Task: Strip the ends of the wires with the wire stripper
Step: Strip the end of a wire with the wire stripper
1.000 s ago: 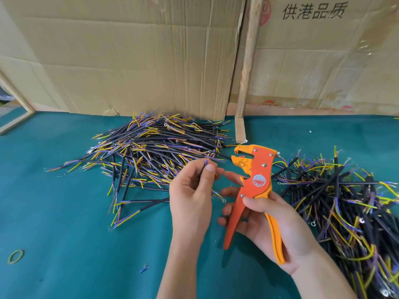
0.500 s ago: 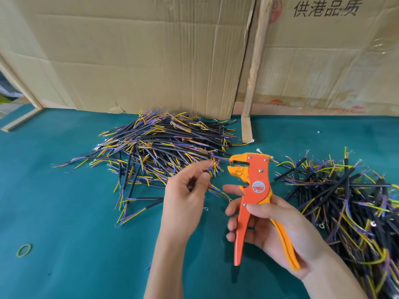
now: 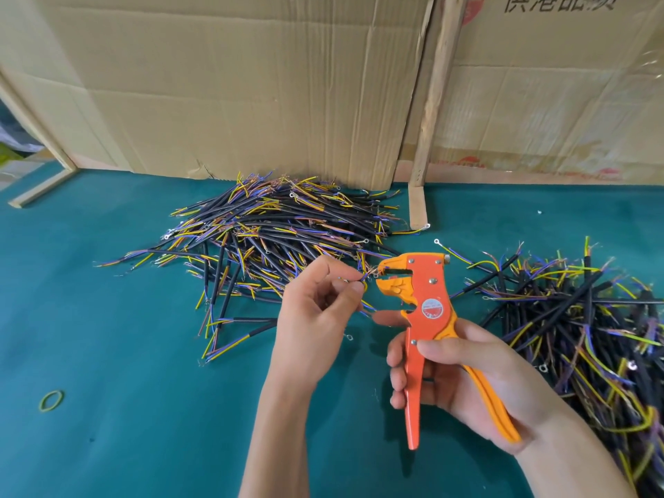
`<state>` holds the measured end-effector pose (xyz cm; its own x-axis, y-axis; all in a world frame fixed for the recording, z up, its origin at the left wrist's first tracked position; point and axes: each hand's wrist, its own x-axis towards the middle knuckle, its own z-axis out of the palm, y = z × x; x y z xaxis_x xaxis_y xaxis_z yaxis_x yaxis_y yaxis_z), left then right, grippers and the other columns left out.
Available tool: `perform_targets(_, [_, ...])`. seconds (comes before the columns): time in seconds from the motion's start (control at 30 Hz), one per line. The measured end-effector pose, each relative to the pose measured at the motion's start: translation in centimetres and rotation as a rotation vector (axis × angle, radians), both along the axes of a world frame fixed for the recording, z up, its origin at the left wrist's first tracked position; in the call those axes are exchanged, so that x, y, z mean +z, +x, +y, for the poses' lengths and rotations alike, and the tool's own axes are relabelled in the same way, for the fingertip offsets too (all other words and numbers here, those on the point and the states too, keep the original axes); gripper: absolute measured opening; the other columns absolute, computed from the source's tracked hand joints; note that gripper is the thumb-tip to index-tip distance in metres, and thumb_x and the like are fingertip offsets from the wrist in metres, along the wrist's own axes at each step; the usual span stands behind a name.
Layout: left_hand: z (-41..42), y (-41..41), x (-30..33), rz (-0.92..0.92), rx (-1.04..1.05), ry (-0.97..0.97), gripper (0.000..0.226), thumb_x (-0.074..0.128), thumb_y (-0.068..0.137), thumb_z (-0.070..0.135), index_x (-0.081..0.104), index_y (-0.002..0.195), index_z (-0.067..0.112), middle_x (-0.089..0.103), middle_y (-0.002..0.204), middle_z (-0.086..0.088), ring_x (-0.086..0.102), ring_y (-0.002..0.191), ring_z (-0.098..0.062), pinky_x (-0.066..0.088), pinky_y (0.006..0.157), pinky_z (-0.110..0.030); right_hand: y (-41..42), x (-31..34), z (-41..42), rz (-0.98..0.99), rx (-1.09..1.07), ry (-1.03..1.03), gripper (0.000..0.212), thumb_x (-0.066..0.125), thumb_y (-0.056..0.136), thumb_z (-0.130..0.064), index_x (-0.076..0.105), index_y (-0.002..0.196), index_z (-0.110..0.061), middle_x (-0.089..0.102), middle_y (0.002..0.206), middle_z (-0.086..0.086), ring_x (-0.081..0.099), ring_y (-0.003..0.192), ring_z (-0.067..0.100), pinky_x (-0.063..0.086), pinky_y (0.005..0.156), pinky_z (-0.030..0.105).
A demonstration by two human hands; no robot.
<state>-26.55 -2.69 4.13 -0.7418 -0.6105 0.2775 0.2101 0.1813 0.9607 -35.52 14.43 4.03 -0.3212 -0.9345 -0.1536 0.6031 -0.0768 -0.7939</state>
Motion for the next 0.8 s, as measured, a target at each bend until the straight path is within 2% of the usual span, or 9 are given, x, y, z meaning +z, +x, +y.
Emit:
perform_targets(0.17, [-0.02,0.15,-0.1,-0.027,-0.008,-0.055,0.008,0.062,0.087,0.015,0.067,0.085,0.021,0.053,0.067,-0.016,0.059,0.066,-0.016,0.045,0.067,-0.033,0.24,0.27,-0.17,0.0,-0.019,-0.011,0.056,0.076,0.078,-0.012,0.063,0.13,0.002,0.062,0.097,0.025,0.063,0.078,0.036,0.055,0.074,0.051])
perform_targets(0.3, [0.0,0.08,-0.13,-0.05,-0.005,-0.064,0.009,0.063,0.086,0.017,0.068,0.086,0.024,0.056,0.067,-0.011,0.059,0.066,-0.016,0.046,0.067,-0.043,0.37,0.34,-0.14,0.008,-0.052,0.003,0.057,0.076,0.074,-0.01,0.065,0.128,0.002,0.062,0.096,0.025,0.063,0.077,0.036,0.057,0.072,0.05])
perform_targets(0.4, [0.08,0.02,-0.19,-0.061,0.004,-0.079,0.01,0.063,0.086,0.018,0.068,0.087,0.025,0.057,0.069,-0.017,0.059,0.066,-0.02,0.048,0.068,-0.052,0.37,0.37,-0.02,0.027,-0.043,0.005,0.055,0.076,0.074,-0.009,0.066,0.128,0.001,0.062,0.096,0.025,0.063,0.077,0.036,0.056,0.072,0.05])
perform_targets(0.47, [0.05,-0.01,-0.21,-0.058,0.014,-0.082,0.009,0.063,0.086,0.018,0.068,0.087,0.025,0.057,0.07,-0.019,0.059,0.066,-0.023,0.048,0.068,-0.049,0.34,0.41,0.03,0.038,-0.027,0.005,0.055,0.077,0.074,-0.007,0.066,0.128,0.0,0.061,0.095,0.025,0.062,0.077,0.037,0.056,0.072,0.05])
perform_targets(0.57, [-0.01,-0.08,-0.27,-0.065,0.031,-0.081,0.009,0.063,0.085,0.018,0.068,0.087,0.025,0.057,0.07,-0.02,0.058,0.068,-0.036,0.045,0.067,-0.039,0.3,0.36,-0.01,0.058,-0.026,0.024,0.057,0.079,0.072,-0.006,0.066,0.127,0.0,0.062,0.095,0.026,0.062,0.078,0.038,0.056,0.072,0.051])
perform_targets(0.8, [0.04,-0.13,-0.29,-0.062,0.069,-0.057,0.011,0.063,0.086,0.017,0.07,0.087,0.025,0.059,0.066,-0.012,0.057,0.07,-0.041,0.048,0.066,-0.048,0.31,0.27,-0.16,0.068,-0.004,0.011,0.066,0.087,0.068,-0.005,0.064,0.13,-0.001,0.062,0.098,0.026,0.063,0.082,0.038,0.055,0.077,0.054])
